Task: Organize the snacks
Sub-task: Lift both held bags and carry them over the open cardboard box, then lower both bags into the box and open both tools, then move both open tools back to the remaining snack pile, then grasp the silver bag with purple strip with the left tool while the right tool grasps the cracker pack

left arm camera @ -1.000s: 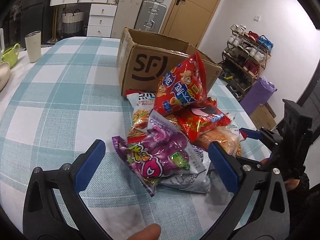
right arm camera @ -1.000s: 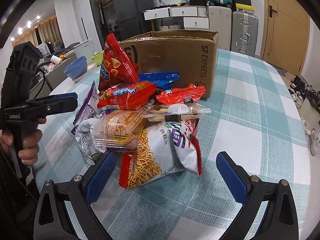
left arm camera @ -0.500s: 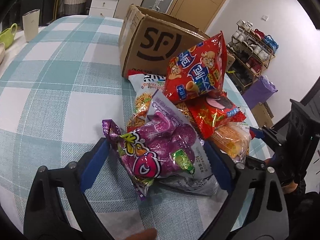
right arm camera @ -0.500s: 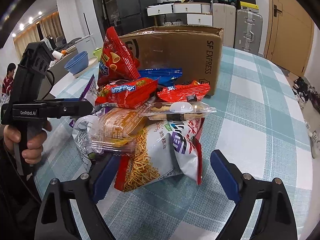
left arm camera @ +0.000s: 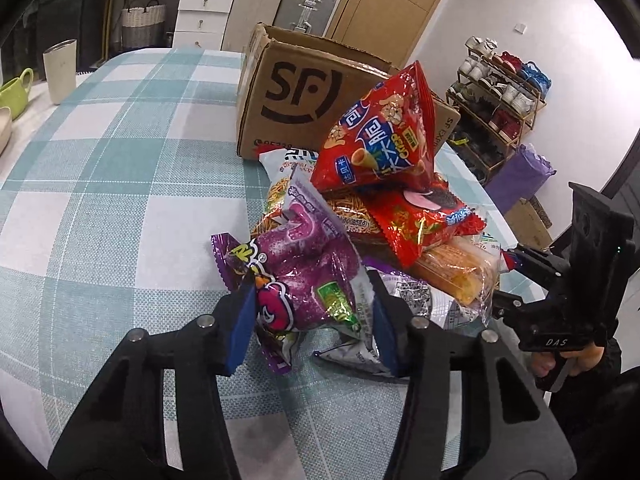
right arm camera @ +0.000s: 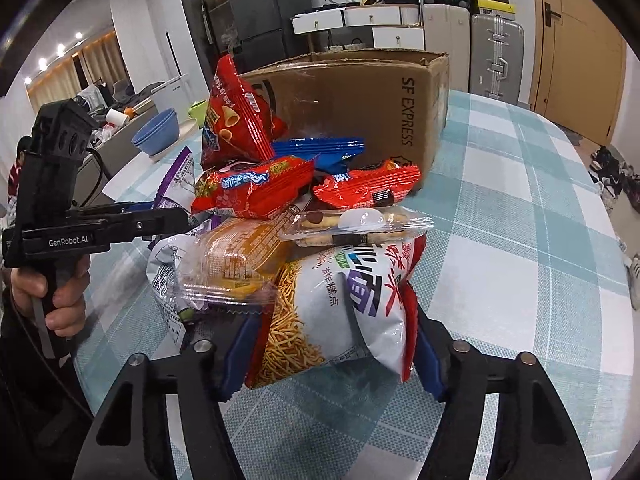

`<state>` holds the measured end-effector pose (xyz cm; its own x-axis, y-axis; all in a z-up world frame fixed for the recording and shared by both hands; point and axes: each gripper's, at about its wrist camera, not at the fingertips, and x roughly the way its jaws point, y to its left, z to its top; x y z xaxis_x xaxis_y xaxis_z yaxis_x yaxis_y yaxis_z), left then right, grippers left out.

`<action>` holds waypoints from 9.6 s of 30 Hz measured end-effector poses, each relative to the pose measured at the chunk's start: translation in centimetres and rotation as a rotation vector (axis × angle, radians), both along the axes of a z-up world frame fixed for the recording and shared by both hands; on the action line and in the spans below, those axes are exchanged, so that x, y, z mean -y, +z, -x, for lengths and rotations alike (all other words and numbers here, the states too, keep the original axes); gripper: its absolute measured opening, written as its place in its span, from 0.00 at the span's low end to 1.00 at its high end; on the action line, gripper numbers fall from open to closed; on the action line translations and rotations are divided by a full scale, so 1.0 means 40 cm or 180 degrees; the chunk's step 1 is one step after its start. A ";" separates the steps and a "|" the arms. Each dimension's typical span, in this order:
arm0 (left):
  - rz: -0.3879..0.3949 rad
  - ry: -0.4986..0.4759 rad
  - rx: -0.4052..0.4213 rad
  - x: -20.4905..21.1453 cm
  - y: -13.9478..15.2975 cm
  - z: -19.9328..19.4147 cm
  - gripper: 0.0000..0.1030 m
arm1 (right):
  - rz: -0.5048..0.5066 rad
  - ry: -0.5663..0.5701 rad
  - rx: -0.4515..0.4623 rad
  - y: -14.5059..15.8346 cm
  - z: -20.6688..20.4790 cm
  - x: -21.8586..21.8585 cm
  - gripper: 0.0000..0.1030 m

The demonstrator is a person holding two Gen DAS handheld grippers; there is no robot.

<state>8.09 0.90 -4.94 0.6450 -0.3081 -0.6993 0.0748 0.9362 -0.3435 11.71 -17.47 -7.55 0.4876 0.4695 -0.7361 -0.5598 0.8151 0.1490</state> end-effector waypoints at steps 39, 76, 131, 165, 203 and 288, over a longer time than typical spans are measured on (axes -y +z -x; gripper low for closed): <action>-0.0178 0.0133 0.0603 -0.003 0.171 0.143 0.37 | 0.0072 -0.0679 0.0577 0.117 0.093 0.137 0.60; -0.0673 0.0249 0.0780 0.006 0.345 -0.043 0.37 | -0.0458 -0.0462 0.0724 0.325 -0.118 0.005 0.60; -0.0700 -0.0059 0.0423 0.052 0.220 -0.531 0.38 | -0.0233 -0.0274 0.0538 0.240 -0.392 -0.132 0.62; -0.0648 0.0128 0.0471 -0.006 0.297 -0.274 0.99 | -0.0295 -0.0778 0.0671 0.303 -0.204 0.027 0.99; -0.0741 -0.0123 0.0136 0.062 0.159 -0.022 0.99 | -0.0073 -0.0747 0.0213 0.151 -0.065 0.038 0.99; -0.0396 -0.0972 -0.0203 0.149 0.016 -0.024 0.44 | 0.0441 -0.0142 -0.0054 -0.023 -0.084 -0.016 0.59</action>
<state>9.06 -5.07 -4.28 0.4897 -0.3901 -0.7797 0.3404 0.9089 -0.2409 15.07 -16.84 -8.48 0.4928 0.3408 -0.8006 -0.5209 0.8526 0.0423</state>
